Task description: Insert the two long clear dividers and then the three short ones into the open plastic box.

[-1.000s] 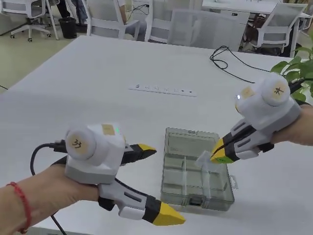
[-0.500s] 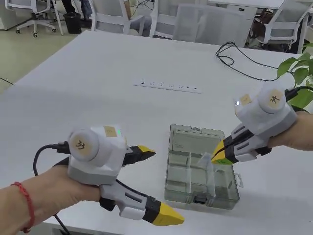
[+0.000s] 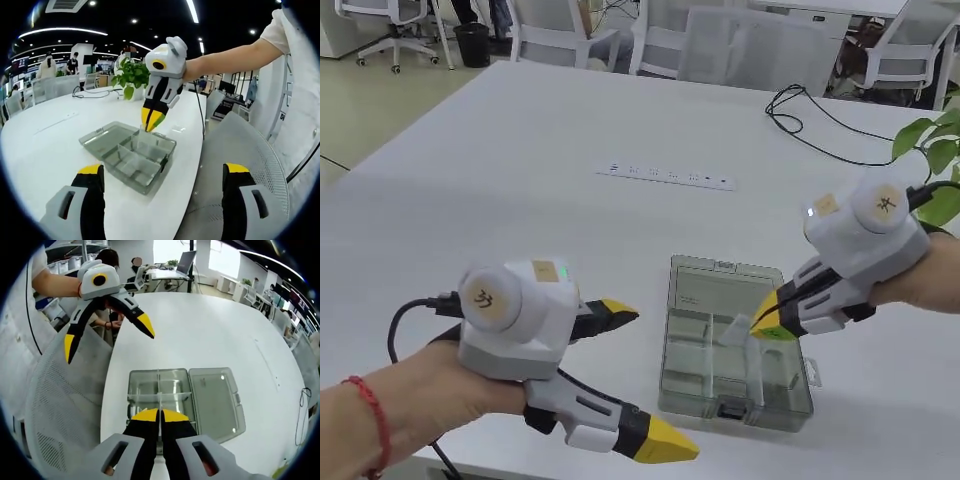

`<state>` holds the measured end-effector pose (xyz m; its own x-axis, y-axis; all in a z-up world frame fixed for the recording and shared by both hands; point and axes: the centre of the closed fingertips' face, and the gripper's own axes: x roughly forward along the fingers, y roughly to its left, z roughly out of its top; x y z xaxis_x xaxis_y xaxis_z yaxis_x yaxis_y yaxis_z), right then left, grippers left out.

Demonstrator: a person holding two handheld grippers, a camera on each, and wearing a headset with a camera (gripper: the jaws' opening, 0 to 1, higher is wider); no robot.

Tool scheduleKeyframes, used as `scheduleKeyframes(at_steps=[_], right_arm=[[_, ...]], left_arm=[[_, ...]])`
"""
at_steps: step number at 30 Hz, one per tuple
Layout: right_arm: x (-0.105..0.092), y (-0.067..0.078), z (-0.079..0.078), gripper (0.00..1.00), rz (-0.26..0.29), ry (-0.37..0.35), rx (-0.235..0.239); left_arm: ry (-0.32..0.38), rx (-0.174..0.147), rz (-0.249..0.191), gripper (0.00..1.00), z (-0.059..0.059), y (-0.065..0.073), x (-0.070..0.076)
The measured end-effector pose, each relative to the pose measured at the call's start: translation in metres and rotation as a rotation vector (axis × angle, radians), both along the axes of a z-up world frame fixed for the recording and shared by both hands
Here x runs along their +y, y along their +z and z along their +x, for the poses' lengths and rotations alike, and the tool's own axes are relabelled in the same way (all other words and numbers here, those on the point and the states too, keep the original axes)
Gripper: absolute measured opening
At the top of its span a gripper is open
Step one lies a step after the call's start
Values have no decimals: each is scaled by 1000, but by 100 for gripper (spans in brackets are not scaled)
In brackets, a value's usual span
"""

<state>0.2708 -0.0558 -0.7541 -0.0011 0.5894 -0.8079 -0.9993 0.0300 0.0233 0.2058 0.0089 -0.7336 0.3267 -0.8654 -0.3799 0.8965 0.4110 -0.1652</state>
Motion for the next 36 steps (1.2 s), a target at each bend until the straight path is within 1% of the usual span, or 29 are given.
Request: scheduleKeyframes(at_steps=[1, 2, 5, 7, 9, 12, 15, 19, 23, 27, 28, 30, 36], right_arm=[[0, -1, 1, 3, 0, -1, 2], [0, -2, 1, 3, -3, 7, -8], [-1, -4, 1, 3, 2, 10, -1], [-1, -6, 4, 3, 6, 14, -5], [0, -5, 3, 3, 12, 43, -24], [2, -5, 1, 2, 12, 68, -35], [4, -5, 0, 2, 9, 76, -39], [4, -9, 5, 2, 5, 76, -38], [6, -9, 2, 2, 8, 64, -35], [8, -16, 5, 2, -8, 70, -35], [9, -17, 3, 2, -14, 71, -35], [10, -24, 4, 3, -28, 69, -32], [10, -36, 5, 3, -64, 58, -19]], left_arm=[[0, 1, -2, 100, 0, 0, 0], [-1, 1, -3, 100, 0, 0, 0], [1, 1, -6, 100, 1, 1, 0], [2, 0, -5, 100, 2, 2, 0], [1, 0, -6, 100, 2, 2, 0], [0, 2, -5, 100, 3, 1, -1], [0, 3, -7, 100, 4, 1, -2], [-2, 4, -8, 100, 4, 1, -3], [-5, 5, -5, 100, 4, 0, -2], [-5, 8, 0, 100, 3, -1, -2], [-4, 8, -1, 100, 3, -1, -1], [-3, 8, 0, 100, 3, -1, -1], [-2, 10, 0, 100, 3, -1, 0]])
